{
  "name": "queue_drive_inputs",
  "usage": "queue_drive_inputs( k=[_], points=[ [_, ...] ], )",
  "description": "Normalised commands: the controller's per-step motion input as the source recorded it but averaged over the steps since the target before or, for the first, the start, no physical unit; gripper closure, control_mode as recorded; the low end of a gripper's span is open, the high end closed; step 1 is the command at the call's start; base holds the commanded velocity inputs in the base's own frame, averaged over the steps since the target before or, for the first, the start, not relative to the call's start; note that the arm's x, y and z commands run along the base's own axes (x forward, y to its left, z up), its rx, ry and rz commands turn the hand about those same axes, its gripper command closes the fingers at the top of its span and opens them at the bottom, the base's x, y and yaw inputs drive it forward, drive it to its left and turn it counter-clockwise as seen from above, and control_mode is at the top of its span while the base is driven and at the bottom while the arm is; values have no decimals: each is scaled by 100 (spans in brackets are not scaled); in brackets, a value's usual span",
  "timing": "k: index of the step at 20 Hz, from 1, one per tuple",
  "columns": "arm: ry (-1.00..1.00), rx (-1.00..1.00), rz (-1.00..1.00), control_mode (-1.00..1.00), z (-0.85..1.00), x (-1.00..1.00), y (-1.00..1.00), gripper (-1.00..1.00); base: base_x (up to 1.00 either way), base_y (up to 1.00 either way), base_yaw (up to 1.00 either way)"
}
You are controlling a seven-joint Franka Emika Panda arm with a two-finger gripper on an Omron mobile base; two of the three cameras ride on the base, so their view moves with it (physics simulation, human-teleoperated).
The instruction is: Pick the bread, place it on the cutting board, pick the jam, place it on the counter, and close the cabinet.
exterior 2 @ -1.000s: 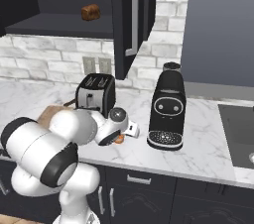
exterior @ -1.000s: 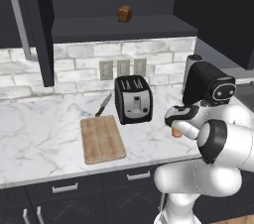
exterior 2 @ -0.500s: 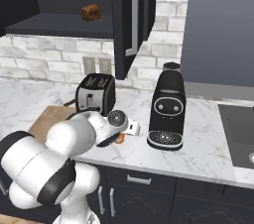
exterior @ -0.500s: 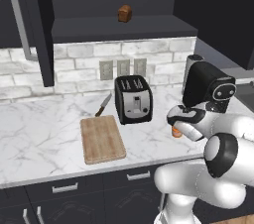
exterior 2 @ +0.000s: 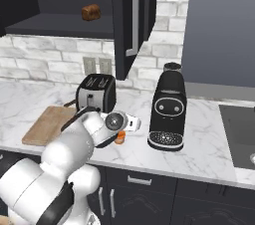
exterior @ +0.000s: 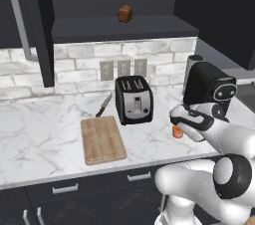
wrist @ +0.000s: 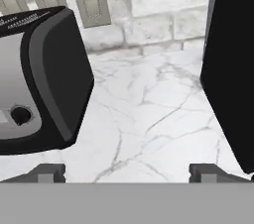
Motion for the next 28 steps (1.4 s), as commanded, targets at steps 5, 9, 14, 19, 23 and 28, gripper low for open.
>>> queue_drive_inputs(
  k=[5, 9, 14, 19, 23, 28],
  points=[
    [-18, -9, 0, -100, 50, -18, 12, -100, 0, 0, 0],
    [-13, -9, 0, -100, 60, -20, 19, -100, 0, 0, 0],
    [-11, -12, -1, -100, 58, -16, 32, -100, 0, 0, 0],
    [-2, -8, -3, -100, 56, -12, 37, -100, 0, 0, 0],
    [0, 0, 0, -100, 61, -2, 24, -100, 0, 0, 0],
    [0, 0, 0, -100, 60, -4, 35, -100, 0, 0, 0]
  ],
)
